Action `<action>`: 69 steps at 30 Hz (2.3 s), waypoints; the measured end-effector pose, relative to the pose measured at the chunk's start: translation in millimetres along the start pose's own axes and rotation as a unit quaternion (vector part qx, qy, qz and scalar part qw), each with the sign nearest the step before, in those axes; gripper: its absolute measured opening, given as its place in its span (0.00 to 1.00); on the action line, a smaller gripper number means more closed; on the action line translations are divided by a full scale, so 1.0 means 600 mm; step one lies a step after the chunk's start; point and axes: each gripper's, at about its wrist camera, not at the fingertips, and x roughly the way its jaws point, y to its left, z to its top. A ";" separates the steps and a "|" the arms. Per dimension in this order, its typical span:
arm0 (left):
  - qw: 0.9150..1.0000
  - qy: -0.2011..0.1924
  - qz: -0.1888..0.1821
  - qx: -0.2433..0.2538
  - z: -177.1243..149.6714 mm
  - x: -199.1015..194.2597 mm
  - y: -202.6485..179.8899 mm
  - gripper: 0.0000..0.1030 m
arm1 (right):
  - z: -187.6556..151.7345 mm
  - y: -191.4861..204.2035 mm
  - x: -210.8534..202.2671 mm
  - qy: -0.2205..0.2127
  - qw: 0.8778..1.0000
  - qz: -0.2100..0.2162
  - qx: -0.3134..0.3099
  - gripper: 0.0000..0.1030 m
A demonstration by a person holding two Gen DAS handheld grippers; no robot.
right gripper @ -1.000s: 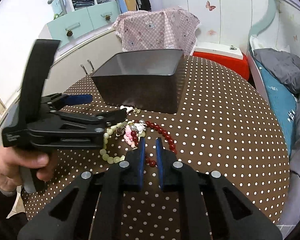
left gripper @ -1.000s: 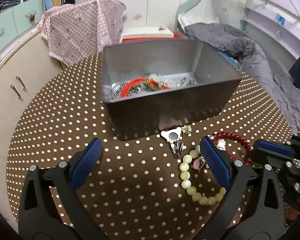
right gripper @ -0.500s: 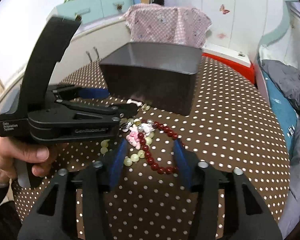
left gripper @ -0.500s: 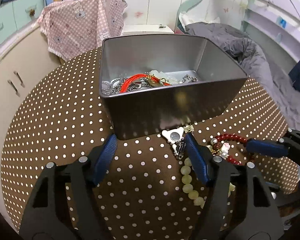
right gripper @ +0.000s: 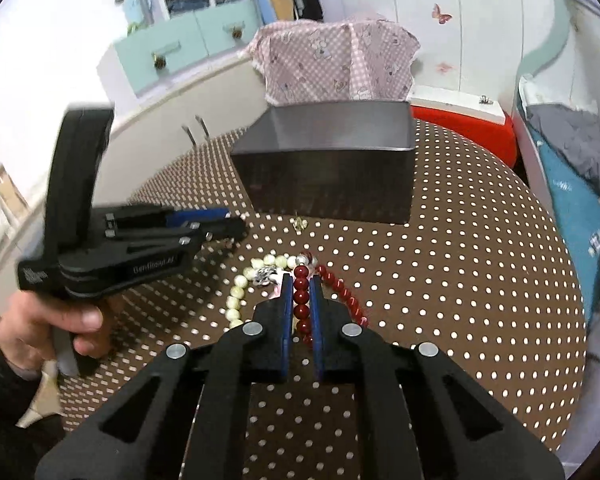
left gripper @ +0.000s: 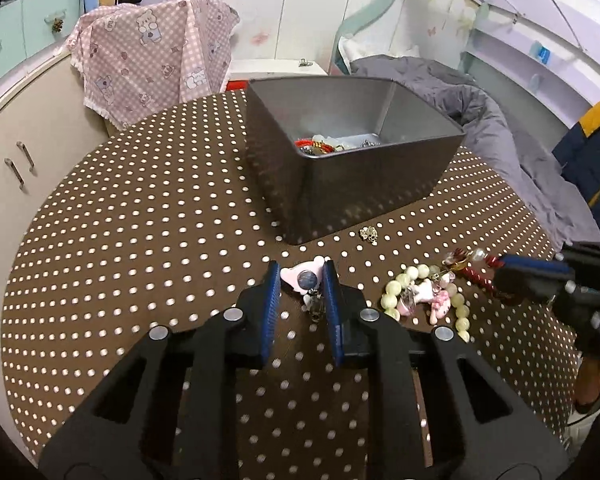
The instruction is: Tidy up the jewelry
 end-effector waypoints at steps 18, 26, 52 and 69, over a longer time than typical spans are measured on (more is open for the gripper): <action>0.997 -0.074 -0.033 0.003 0.040 -0.121 0.003 0.21 | 0.077 0.005 -0.094 -0.072 0.997 0.038 0.017 0.06; 0.990 -0.127 -0.055 0.024 0.127 -0.169 -0.018 0.21 | 0.197 0.020 -0.131 -0.128 0.991 0.032 -0.021 0.06; 0.990 -0.135 0.019 -0.038 0.159 -0.149 0.025 0.91 | 0.222 -0.055 -0.071 -0.124 0.986 -0.074 0.089 0.93; 0.985 -0.163 0.053 -0.017 0.080 -0.221 0.006 0.91 | 0.170 0.022 -0.136 -0.146 0.984 -0.089 0.054 0.93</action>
